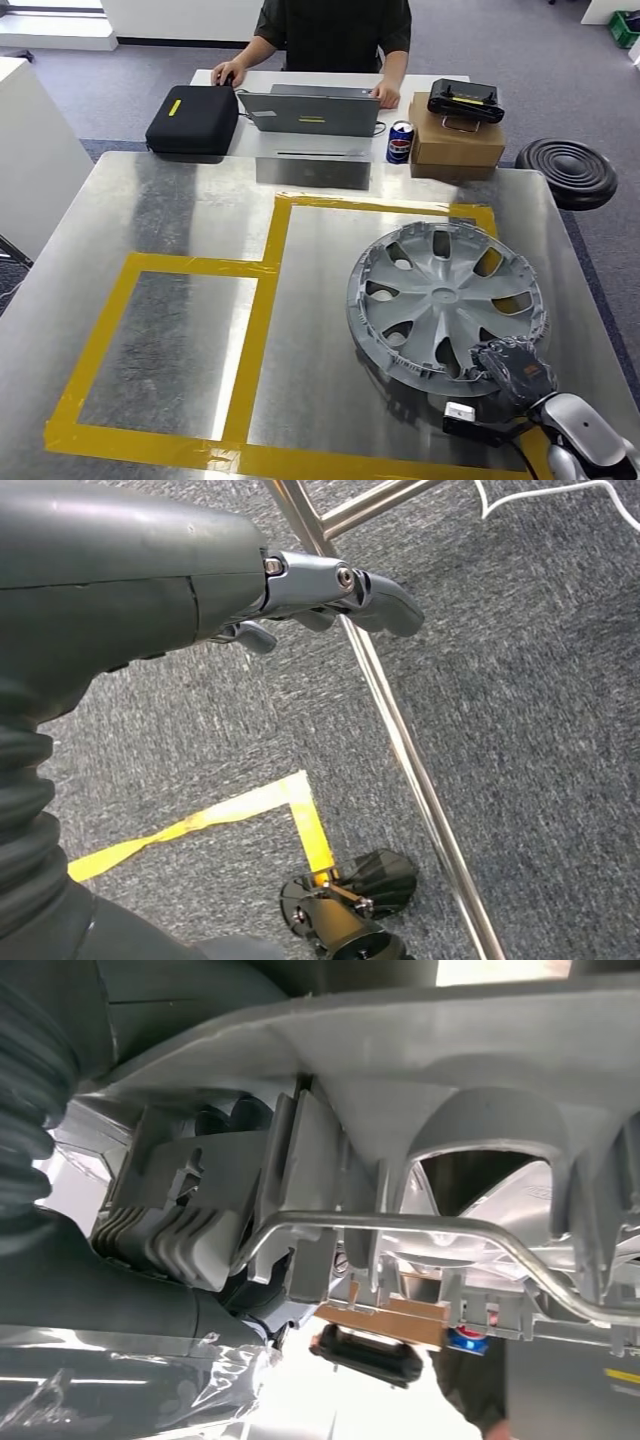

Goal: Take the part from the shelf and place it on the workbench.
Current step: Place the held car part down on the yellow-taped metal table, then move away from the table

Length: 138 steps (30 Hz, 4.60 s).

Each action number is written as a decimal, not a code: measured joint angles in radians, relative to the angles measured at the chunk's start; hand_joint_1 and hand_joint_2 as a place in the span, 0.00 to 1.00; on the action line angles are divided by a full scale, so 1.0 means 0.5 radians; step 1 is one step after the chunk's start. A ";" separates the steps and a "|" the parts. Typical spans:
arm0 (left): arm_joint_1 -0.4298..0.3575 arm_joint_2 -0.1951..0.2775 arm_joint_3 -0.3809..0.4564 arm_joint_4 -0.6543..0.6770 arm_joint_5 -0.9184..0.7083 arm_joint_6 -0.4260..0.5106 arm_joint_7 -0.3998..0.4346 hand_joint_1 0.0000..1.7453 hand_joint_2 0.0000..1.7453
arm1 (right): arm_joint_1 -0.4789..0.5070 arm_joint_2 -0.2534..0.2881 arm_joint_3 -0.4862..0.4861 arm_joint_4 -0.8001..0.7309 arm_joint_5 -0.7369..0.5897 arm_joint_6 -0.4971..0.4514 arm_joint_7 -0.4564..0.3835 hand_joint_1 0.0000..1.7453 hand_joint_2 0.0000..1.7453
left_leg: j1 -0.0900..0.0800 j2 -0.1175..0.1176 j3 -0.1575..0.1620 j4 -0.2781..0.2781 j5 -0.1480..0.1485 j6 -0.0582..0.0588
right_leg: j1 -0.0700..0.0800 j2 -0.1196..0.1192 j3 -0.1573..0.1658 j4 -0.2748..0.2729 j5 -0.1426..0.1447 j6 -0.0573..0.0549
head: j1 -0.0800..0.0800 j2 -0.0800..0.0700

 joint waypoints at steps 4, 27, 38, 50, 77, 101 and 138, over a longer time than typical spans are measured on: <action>0.000 -0.001 -0.012 0.000 -0.006 0.002 0.004 0.00 1.00 | -0.099 0.060 0.098 0.035 0.032 0.000 -0.019 1.00 1.00 | 0.000 0.000 -0.005 0.000 0.004 0.002 | 0.000 -0.001 -0.003 0.000 0.002 0.000 | 0.000 0.000; 0.001 -0.005 -0.048 0.000 0.025 -0.021 -0.021 0.00 0.00 | -0.303 0.148 0.386 0.025 -0.072 -0.025 0.027 0.00 1.00 | -0.001 -0.009 -0.025 0.000 0.010 0.002 | -0.002 -0.012 -0.017 -0.001 0.004 -0.001 | 0.000 0.000; 0.001 -0.005 -0.048 0.000 0.026 -0.021 -0.020 0.00 0.00 | -0.303 0.145 0.395 0.016 -0.074 -0.026 0.031 0.00 1.00 | -0.001 -0.009 -0.026 0.000 0.010 0.002 | -0.002 -0.012 -0.018 -0.001 0.004 -0.001 | 0.000 0.000; -0.015 -0.007 -0.044 0.000 0.104 -0.009 -0.009 0.00 0.00 | -0.272 0.155 0.368 -0.069 -0.238 -0.010 0.123 0.00 0.00 | -0.007 0.010 -0.028 -0.084 0.109 0.081 | 0.002 -0.040 -0.219 0.410 -0.214 0.045 | 0.013 0.000; 0.020 -0.001 0.079 0.001 0.226 0.029 -0.086 0.00 0.00 | 0.003 0.334 0.473 -0.903 -0.549 -0.180 -0.024 0.00 0.00 | -0.031 0.140 -0.068 0.065 0.005 0.069 | 0.016 -0.252 -0.163 0.087 0.046 0.000 | -0.013 0.000; 0.015 -0.023 0.096 0.001 0.229 0.065 -0.094 0.00 0.00 | 0.184 0.368 0.436 -0.914 -0.627 -0.394 -0.087 0.00 0.00 | 0.004 0.114 -0.180 0.363 -0.009 -0.070 | 0.059 -0.253 -0.041 0.003 -0.010 -0.108 | -0.018 0.000; 0.003 -0.102 0.217 0.003 0.338 0.205 -0.043 0.00 0.00 | 0.398 0.891 0.002 0.167 -1.868 -0.067 -0.712 0.00 0.00 | -0.004 0.151 -0.027 0.049 -0.022 0.035 | 0.054 -0.267 -0.101 0.085 -0.025 -0.053 | -0.029 0.000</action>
